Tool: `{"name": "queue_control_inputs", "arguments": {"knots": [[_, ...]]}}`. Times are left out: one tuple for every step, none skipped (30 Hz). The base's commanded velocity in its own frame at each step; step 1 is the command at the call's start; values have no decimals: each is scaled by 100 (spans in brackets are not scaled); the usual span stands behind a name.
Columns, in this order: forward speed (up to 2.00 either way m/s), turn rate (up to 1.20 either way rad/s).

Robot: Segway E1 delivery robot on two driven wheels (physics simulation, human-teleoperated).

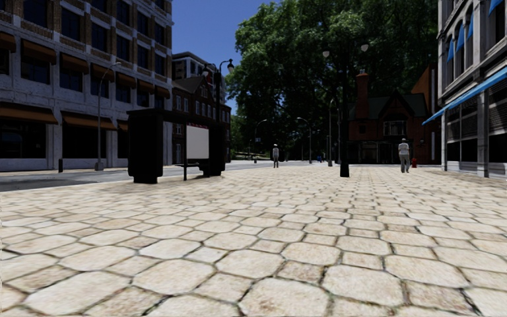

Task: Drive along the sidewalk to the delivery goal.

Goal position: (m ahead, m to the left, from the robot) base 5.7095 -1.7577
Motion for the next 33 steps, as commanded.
{"name": "queue_control_inputs", "arguments": {"knots": [[143,-28],[143,-28],[143,-28],[143,-28],[143,-28],[143,-28],[143,-28],[143,-28],[143,-28],[143,-28],[143,-28],[143,-28],[143,-28],[143,-28],[143,-28],[143,-28],[143,-28],[143,-28],[143,-28],[143,-28],[143,-28],[143,-28],[143,-28],[143,-28],[143,-28],[143,-28],[143,-28],[143,-28],[143,-28],[143,-28],[143,-28],[143,-28],[143,-28]]}}
